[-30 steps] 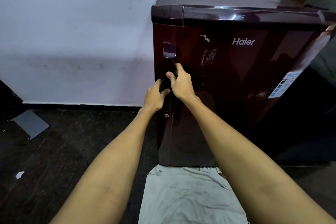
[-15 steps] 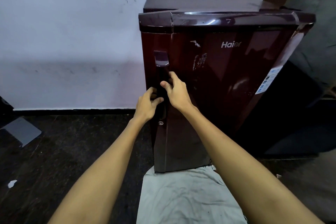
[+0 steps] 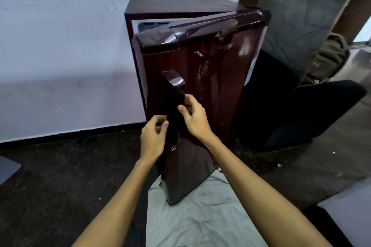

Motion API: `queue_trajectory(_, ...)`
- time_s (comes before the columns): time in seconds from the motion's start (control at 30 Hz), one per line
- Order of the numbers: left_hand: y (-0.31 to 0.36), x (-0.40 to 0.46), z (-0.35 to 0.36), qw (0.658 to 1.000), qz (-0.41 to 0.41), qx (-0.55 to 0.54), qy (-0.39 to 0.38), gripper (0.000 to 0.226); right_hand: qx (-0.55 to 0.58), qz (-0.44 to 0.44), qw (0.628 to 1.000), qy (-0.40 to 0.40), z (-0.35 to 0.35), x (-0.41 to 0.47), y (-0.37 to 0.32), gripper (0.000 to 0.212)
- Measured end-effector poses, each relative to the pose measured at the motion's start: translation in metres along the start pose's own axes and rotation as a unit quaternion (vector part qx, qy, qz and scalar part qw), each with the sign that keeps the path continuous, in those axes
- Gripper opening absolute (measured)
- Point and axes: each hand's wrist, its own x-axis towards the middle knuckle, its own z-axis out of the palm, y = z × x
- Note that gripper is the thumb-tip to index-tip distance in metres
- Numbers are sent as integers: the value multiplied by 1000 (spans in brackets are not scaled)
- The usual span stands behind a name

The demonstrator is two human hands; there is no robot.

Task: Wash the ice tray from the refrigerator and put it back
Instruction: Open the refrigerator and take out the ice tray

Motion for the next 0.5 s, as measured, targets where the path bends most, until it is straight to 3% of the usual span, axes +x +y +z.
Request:
queue_trajectory(0.1,15,-27,1,996,-15,-21,89,19,-8,13,1000,14,-21,-27,-3,42)
queue_trajectory(0.17,26,-43,3,994,-31,-27,103,27,-6,30,999,21,-35,-46,-5,46)
queue_trajectory(0.33,53,-72,14,997,-59,-29,52,53,-2,57,997,57,-67,-82,-6,48)
queue_trajectory(0.5,74,-93,31,996,-69,-47,-3,54,-13,76,993,89,-99,-110,-10,45)
